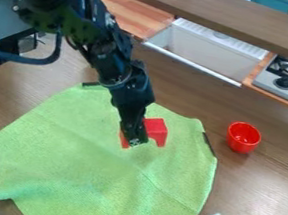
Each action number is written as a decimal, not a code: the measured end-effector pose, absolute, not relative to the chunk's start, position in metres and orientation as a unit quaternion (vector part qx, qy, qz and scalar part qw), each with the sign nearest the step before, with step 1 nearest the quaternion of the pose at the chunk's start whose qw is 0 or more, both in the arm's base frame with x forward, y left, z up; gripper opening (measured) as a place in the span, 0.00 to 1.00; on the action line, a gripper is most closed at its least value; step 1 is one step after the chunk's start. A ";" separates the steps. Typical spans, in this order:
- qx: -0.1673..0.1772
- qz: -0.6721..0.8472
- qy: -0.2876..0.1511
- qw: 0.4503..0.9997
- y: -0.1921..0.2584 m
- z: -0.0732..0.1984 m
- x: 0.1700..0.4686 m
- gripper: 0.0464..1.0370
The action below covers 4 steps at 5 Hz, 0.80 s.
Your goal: Takes a red object from the right and places it on the left top of a cloth
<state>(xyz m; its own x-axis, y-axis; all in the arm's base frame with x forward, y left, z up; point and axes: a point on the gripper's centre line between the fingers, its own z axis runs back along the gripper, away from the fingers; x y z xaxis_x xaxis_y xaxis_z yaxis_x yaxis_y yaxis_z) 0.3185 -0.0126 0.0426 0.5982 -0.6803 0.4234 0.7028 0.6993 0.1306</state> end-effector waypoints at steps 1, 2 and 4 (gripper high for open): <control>-0.029 -0.345 -0.238 0.907 0.014 0.046 0.303 0.54; -0.062 -0.274 -0.250 0.927 0.032 0.051 0.279 0.54; -0.104 -0.149 -0.241 0.953 0.062 0.050 0.231 0.54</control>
